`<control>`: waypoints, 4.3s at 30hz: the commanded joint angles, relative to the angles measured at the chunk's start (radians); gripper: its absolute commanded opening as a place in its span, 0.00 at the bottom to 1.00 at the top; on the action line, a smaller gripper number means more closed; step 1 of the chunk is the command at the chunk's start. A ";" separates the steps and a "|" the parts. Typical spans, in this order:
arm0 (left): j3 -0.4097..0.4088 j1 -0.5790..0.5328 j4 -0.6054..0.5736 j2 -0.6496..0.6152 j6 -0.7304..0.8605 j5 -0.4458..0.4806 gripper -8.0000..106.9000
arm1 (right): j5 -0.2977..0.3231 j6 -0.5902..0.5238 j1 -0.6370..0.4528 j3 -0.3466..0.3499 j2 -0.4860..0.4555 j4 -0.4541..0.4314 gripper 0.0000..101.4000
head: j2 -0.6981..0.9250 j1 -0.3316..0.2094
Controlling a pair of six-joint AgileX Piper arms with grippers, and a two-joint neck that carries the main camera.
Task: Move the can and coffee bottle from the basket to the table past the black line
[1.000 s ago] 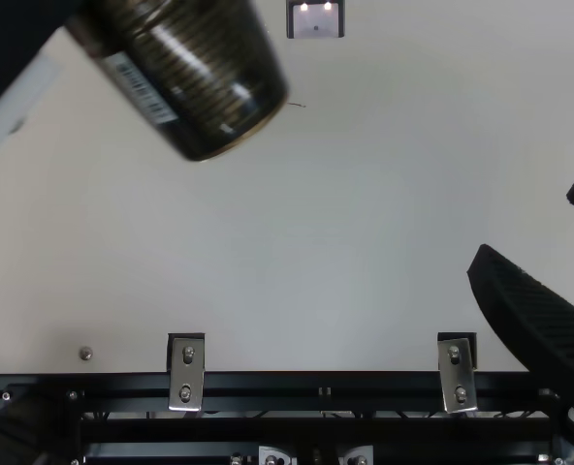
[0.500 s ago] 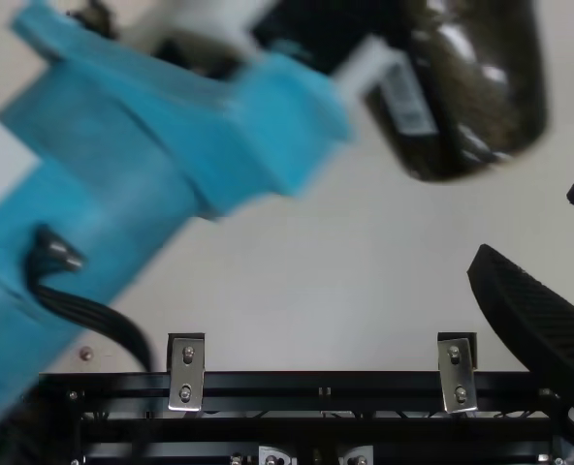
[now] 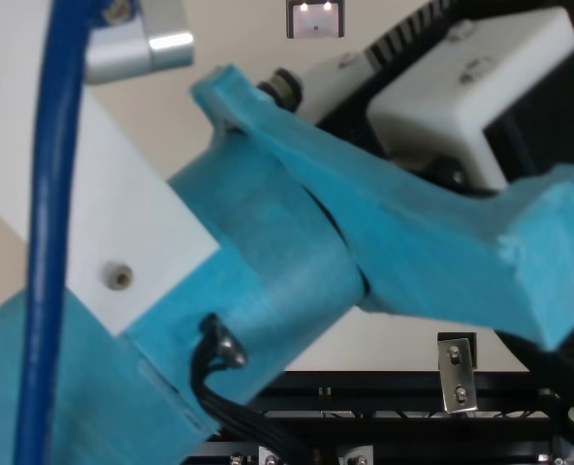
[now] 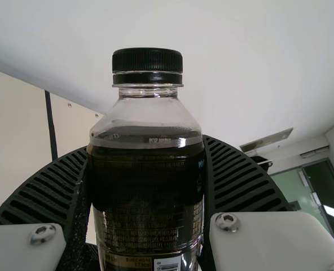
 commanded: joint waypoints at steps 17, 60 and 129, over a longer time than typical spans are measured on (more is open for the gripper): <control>0.000 -0.004 -0.009 0.000 -0.002 -0.002 0.16 | 0.000 0.000 0.000 0.000 0.000 0.000 1.00 | -0.003 -0.001; 0.612 0.681 -1.443 -0.044 1.281 0.197 0.16 | 0.000 0.000 0.000 0.000 0.000 0.000 1.00 | -0.003 -0.001; 0.697 0.760 -1.604 0.001 1.427 0.323 0.16 | -0.276 0.131 0.343 0.090 0.305 0.415 1.00 | -0.003 -0.001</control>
